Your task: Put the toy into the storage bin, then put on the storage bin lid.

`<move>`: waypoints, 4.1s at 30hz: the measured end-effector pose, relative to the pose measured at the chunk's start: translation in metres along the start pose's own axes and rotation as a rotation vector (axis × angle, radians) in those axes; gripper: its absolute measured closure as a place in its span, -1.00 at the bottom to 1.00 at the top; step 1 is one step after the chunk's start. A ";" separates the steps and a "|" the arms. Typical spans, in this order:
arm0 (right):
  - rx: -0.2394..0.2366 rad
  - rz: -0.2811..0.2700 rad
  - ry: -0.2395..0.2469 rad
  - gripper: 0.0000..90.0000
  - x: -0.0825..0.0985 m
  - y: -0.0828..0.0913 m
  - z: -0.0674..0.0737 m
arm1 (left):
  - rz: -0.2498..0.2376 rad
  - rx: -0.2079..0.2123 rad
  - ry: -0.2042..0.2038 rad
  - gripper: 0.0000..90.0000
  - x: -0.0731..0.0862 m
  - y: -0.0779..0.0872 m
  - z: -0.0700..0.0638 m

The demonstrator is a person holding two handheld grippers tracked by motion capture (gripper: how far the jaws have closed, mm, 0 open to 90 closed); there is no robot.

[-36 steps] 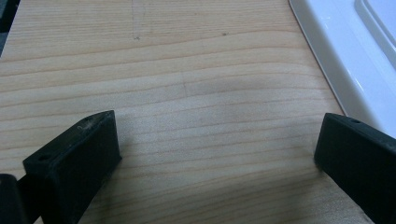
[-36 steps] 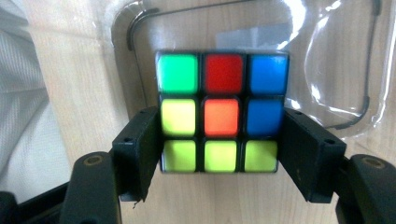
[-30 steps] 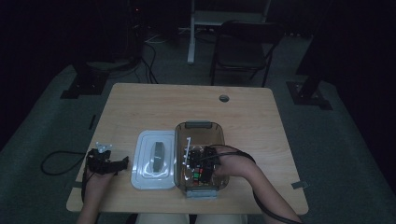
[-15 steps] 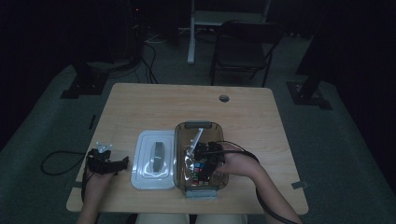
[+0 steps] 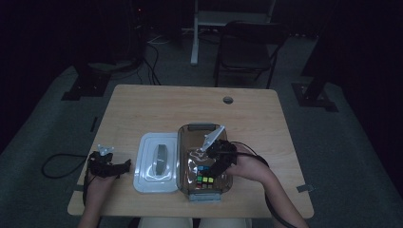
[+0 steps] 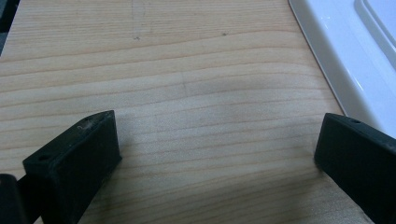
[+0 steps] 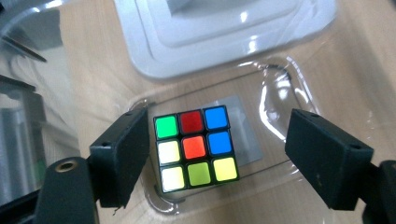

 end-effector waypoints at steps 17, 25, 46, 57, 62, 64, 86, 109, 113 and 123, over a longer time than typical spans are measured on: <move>0.078 -0.303 -0.047 -0.63 -0.001 0.039 -0.011 | -0.001 0.005 0.000 -0.98 0.000 0.000 0.000; 0.156 -0.403 -0.114 -0.70 0.016 0.058 -0.025 | -0.002 0.013 -0.006 -0.98 0.000 0.000 -0.001; 0.283 -0.558 -0.316 -0.73 0.083 0.076 -0.051 | -0.005 0.027 -0.002 -0.98 0.000 0.002 -0.004; 0.391 -0.604 -0.417 -0.71 0.132 0.063 -0.072 | -0.002 0.017 -0.018 -0.98 0.001 0.003 -0.006; 0.406 -0.616 -0.480 -0.71 0.157 0.050 -0.081 | -0.003 0.017 -0.018 -0.98 0.001 0.003 -0.006; 0.415 -0.618 -0.487 -0.71 0.162 0.048 -0.083 | -0.003 0.016 -0.017 -0.98 0.001 0.003 -0.006; 0.559 -0.423 -0.618 -0.72 0.204 0.016 -0.104 | 0.000 -0.005 0.007 -0.98 0.002 0.003 -0.001; 0.559 -0.424 -0.620 -0.73 0.204 0.016 -0.104 | -0.011 0.093 0.004 -0.98 -0.013 0.025 -0.016; 0.556 -0.424 -0.617 -0.73 0.203 0.016 -0.105 | -0.033 0.142 -0.036 -0.98 -0.022 0.038 -0.034; 0.556 -0.424 -0.618 -0.73 0.203 0.016 -0.105 | -0.061 0.209 -0.118 -0.98 -0.031 0.055 -0.069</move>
Point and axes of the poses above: each handheld gripper's, and its own axes: y roughly backward along the jaws, x roughly out of its underside, z roughly to its left, the point moved 10 cm from there along -y, roughly forward along the jaws, and after that the axes turned 14 degrees about -x, right-handed, at the moved point
